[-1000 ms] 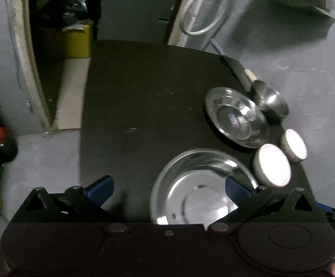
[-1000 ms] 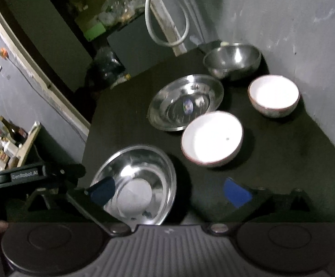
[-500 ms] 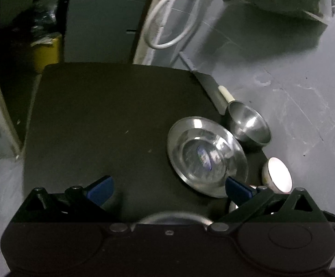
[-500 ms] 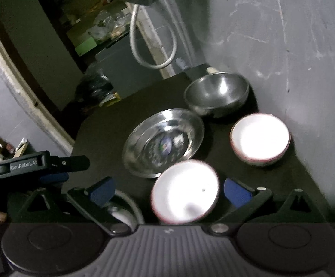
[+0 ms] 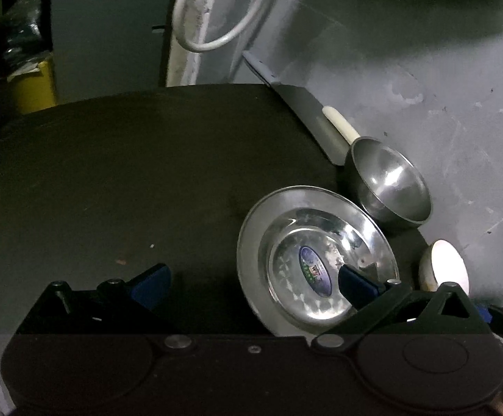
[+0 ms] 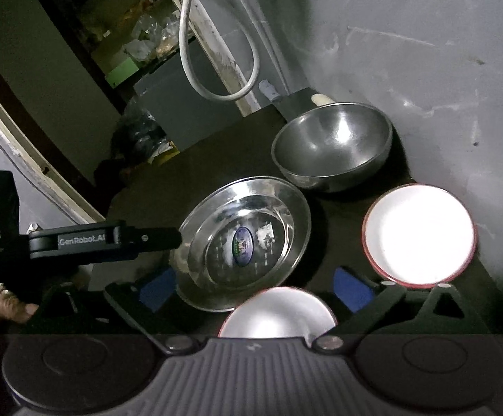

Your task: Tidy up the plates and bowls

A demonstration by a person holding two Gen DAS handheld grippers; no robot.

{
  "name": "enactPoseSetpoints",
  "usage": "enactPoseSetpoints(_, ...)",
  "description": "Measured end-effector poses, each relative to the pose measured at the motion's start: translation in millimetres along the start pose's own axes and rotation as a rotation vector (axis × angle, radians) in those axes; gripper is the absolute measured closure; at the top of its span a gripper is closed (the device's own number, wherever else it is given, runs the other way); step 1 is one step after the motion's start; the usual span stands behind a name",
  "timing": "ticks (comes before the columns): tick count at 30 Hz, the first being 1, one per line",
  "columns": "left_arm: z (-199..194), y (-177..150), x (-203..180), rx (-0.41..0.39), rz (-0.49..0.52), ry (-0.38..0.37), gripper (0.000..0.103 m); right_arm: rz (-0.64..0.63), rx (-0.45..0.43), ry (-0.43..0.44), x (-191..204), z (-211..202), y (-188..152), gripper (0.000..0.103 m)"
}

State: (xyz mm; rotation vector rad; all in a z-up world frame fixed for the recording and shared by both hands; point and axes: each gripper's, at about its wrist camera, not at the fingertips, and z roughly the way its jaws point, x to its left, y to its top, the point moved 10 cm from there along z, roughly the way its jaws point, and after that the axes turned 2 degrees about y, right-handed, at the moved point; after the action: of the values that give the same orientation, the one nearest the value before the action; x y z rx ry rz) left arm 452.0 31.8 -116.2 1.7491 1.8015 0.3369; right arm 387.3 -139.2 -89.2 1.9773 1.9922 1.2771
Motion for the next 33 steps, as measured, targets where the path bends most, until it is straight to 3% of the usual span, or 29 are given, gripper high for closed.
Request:
enactPoseSetpoints(10, 16, 0, -4, 0.035, 0.024, 0.026, 0.001, -0.037, 0.042, -0.044, -3, 26, 3, 0.022)
enactPoseSetpoints(15, 20, -3, -4, 0.047, 0.017, 0.029, 0.009, -0.035, 0.056, -0.061, -6, 33, 3, 0.029)
enactPoseSetpoints(18, 21, -4, -6, 0.06, -0.004, -0.006, 0.01, -0.04, 0.061, -0.087, -8, 37, 3, 0.044)
enactPoseSetpoints(23, 24, -8, -8, 0.075, -0.03, -0.024, 0.028, -0.019, 0.075, -0.101, -14, 43, 1, 0.06)
enactPoseSetpoints(26, 24, -9, -6, 0.074, -0.019, 0.003, 0.041, -0.001, 0.083, -0.109, -18, 46, -1, 0.076)
enactPoseSetpoints(29, 24, -8, -4, 0.08, -0.006, 0.028, 0.058, 0.007, 0.072, -0.114, -20, 47, -1, 0.079)
enactPoseSetpoints(31, 24, -8, -1, 0.083, -0.017, 0.025, 0.076, -0.008, 0.062, -0.118, -18, 46, 0, 0.079)
enactPoseSetpoints(33, 22, -10, 1, 0.081, -0.025, 0.027, 0.077, -0.015, 0.058, -0.118, -17, 45, 1, 0.08)
